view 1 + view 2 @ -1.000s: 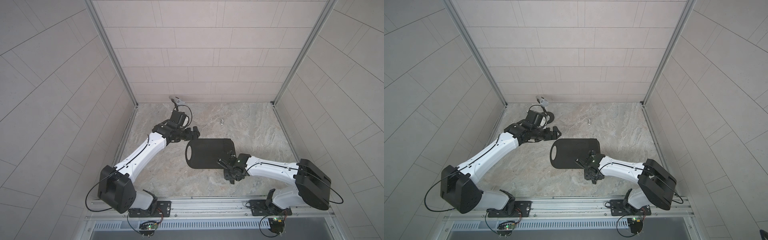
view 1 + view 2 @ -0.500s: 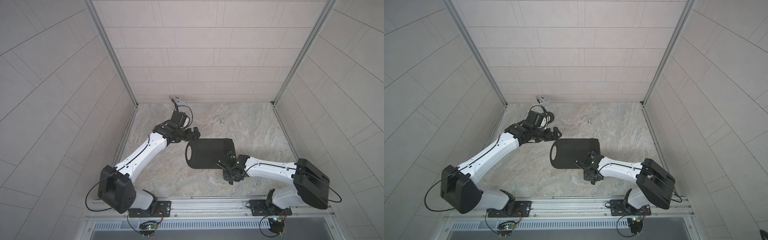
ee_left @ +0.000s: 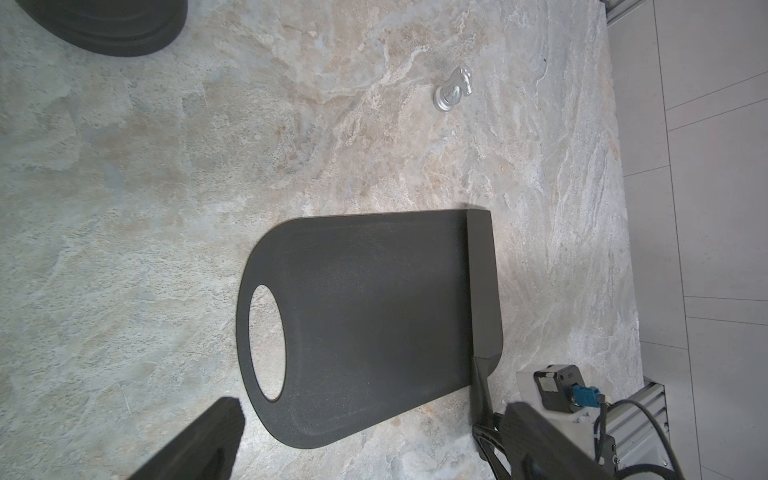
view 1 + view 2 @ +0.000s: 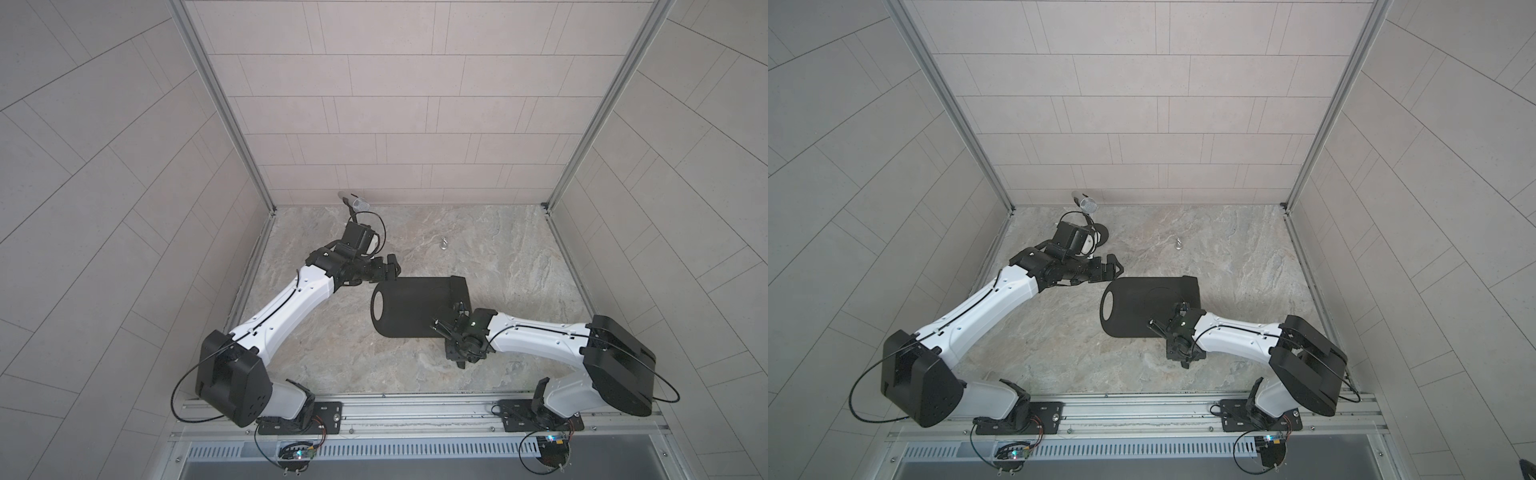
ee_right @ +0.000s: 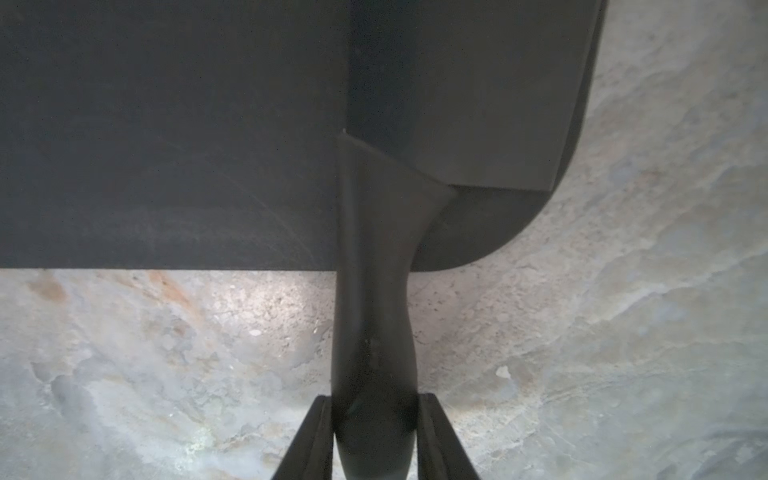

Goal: Align the knife with the edge of the cutting board
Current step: Adjust the knife at the edge of the cutting board.

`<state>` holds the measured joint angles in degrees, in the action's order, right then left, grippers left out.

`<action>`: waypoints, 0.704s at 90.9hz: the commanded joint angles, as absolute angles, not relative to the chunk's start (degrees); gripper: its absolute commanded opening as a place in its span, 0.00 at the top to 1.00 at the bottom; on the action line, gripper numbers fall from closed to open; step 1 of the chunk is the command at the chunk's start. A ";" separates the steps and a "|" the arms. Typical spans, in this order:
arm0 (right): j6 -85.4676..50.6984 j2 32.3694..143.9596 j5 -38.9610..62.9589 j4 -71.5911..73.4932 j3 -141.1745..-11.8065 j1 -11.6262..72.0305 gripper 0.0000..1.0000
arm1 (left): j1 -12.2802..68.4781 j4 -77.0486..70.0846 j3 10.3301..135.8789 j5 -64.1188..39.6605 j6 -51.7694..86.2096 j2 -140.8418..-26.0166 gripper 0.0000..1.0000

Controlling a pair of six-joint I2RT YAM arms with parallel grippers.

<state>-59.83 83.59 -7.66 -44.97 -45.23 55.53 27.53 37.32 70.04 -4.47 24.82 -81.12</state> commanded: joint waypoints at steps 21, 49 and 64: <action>-59.17 83.67 -9.67 -46.12 -46.16 54.97 0.70 | 27.86 37.38 69.47 -4.22 24.06 -80.42 0.00; -58.63 83.61 -9.23 -46.23 -46.49 54.97 0.63 | 27.89 37.38 69.44 -4.05 24.03 -80.28 0.00; -58.43 83.37 -9.06 -46.36 -46.72 55.02 0.58 | 27.86 37.38 69.51 -4.08 24.06 -80.26 0.00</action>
<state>-58.78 83.59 -7.99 -45.65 -45.56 55.11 27.57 37.34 70.04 -4.40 24.82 -81.12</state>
